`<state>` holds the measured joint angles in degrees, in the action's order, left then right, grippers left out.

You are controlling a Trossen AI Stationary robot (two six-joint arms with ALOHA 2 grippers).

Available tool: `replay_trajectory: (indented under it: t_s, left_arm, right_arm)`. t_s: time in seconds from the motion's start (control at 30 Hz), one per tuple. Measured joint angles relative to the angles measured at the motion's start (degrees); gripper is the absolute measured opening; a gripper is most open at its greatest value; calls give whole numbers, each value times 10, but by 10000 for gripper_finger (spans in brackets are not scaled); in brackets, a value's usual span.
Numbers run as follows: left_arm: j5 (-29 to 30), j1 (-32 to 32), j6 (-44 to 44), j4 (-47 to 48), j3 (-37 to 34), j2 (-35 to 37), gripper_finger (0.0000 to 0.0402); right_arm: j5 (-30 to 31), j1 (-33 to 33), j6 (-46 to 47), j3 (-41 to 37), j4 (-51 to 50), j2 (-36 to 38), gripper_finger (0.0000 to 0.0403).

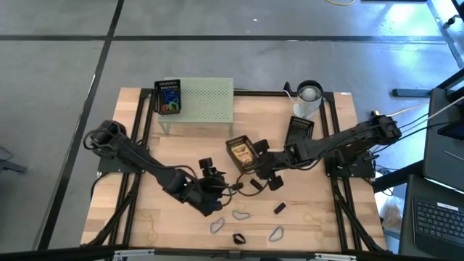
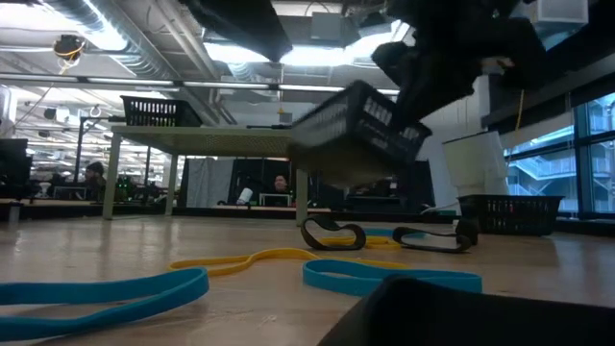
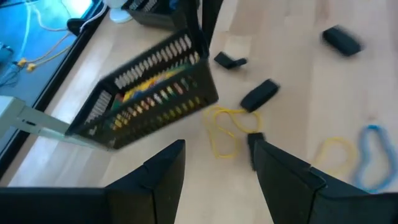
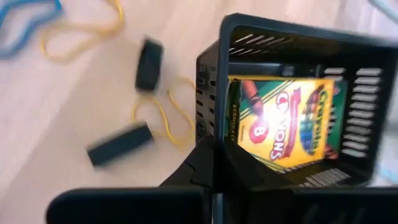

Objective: Pick & Place Office Desk Supplies
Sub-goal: Put the left black bin on the shelf

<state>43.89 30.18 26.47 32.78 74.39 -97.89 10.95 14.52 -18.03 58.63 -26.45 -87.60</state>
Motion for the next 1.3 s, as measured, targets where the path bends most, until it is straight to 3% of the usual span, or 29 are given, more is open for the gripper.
replay_trajectory:
  t_s: [0.27,0.87,1.3]
  left_arm:
    - [8,31,78,37,0,45,187]
    - [15,31,73,48,0,46,187]
    - [15,31,73,52,0,46,187]
  right_arm:
    - [-30,-2,-41,0,96,-52,14]
    - [-28,-37,-50,0,169,-149,17]
    - [-28,-38,-50,0,181,-149,90]
